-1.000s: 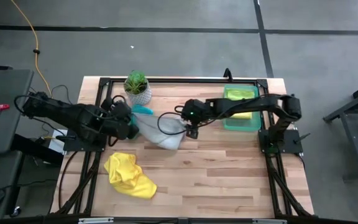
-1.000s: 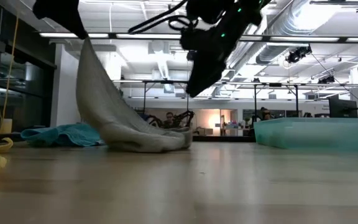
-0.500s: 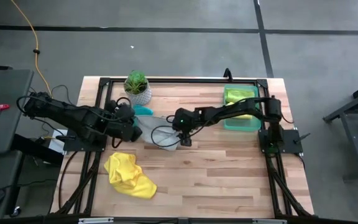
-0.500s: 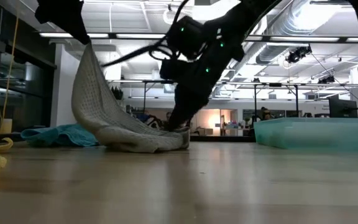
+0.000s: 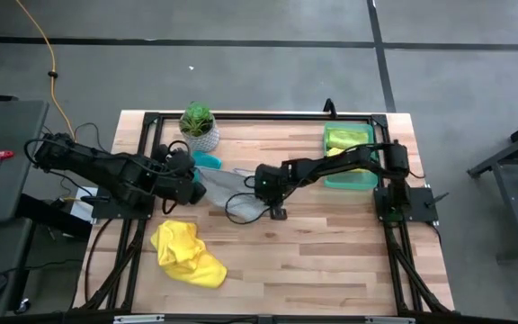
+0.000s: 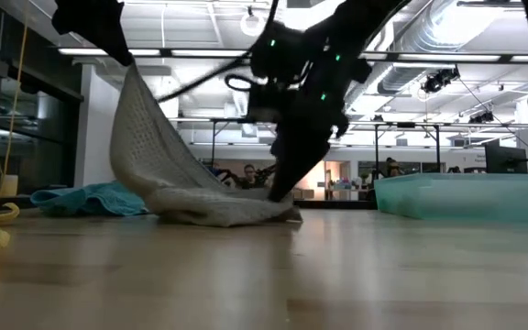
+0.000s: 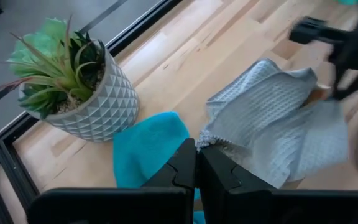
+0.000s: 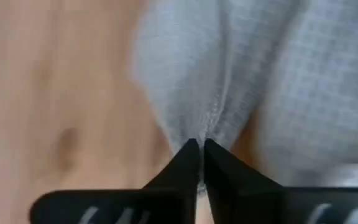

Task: Fold microfiber towels
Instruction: Fold the gray microfiber cloth

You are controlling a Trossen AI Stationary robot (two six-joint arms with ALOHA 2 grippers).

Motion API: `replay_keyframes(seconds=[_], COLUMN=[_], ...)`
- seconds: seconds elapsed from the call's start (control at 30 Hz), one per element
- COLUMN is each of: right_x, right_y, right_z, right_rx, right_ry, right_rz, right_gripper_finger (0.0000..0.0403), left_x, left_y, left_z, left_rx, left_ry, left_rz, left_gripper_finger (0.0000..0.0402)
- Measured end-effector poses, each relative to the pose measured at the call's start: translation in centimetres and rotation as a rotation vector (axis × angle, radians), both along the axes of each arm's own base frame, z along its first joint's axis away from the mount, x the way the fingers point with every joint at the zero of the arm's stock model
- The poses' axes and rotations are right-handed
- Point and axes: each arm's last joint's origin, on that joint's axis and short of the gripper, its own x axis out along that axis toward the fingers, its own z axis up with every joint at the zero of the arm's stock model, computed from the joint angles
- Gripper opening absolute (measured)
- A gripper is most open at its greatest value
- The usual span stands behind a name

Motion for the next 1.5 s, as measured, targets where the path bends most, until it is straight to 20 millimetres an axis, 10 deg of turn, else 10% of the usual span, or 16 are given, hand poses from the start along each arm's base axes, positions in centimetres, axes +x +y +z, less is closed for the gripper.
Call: replay_keyframes(seconds=[0.43, 0.73, 1.0, 1.23, 1.5], right_x=[-2.9, -6.5, -10.6, -11.7, -13.8], right_y=[9.4, 12.2, 11.5, 8.8, 6.3], right_z=[0.7, 0.9, 4.6, 8.9, 6.1], right_rx=[0.023, -0.002, -0.152, -0.055, 0.307], right_ry=[0.165, 0.432, 0.607, 0.222, -0.079], right_rz=[0.297, 0.360, 0.436, 0.125, -0.436], right_gripper_finger=[0.0007, 0.0032, 0.0048, 0.0018, 0.0062], left_x=[0.0, 0.0, 0.2, 0.5, 0.5], left_y=[1.0, 1.3, 1.4, 1.6, 1.9], left_z=[0.0, -0.1, 0.1, 0.3, 0.3], left_rx=[-0.010, -0.005, 0.043, 0.063, 0.045], left_ry=[0.004, 0.028, -0.003, -0.041, -0.032], left_rz=[0.047, 0.043, 0.062, 0.079, 0.076], left_gripper_finger=[0.0000, 0.0000, 0.0000, 0.0000, 0.0000])
